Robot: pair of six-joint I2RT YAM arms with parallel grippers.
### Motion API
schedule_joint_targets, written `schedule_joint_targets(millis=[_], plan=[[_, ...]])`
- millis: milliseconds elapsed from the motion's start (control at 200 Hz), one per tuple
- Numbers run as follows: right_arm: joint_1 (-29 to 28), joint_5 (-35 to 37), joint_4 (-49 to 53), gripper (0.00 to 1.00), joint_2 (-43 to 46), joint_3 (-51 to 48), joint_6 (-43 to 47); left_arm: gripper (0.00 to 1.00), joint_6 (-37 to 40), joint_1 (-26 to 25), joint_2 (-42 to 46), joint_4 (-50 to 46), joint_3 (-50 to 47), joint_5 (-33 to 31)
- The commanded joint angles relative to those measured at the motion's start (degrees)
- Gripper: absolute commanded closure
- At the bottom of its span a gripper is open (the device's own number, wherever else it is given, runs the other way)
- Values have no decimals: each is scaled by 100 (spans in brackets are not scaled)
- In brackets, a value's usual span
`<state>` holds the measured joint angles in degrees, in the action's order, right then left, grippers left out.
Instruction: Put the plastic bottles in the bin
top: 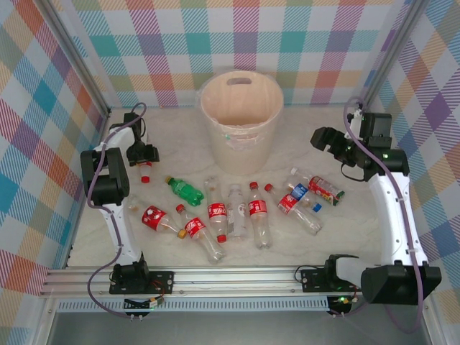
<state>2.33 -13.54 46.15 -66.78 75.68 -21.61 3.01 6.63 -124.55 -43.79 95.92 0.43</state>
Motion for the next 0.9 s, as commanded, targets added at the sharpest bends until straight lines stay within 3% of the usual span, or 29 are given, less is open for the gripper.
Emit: schedule_joint_targets(millis=[0, 220, 640, 740, 895], plan=[[65, -53, 90, 12, 97, 1, 62, 39, -137, -109, 347, -40, -81, 85], [62, -374, -115, 12, -16, 466, -73, 40, -444, -218, 1208, 398, -648, 231], [-138, -1322, -401, 16, 24, 902, -371, 42, -557, -1026, 3306, 195, -662, 210], [-523, -1535, -486, 16, -209, 1351, -375, 44, -740, -1312, 3829, -104, -522, 339], [-1746, -1421, -612, 17, -1062, 2413, -275, 47, -988, -1896, 4596, -168, -563, 662]])
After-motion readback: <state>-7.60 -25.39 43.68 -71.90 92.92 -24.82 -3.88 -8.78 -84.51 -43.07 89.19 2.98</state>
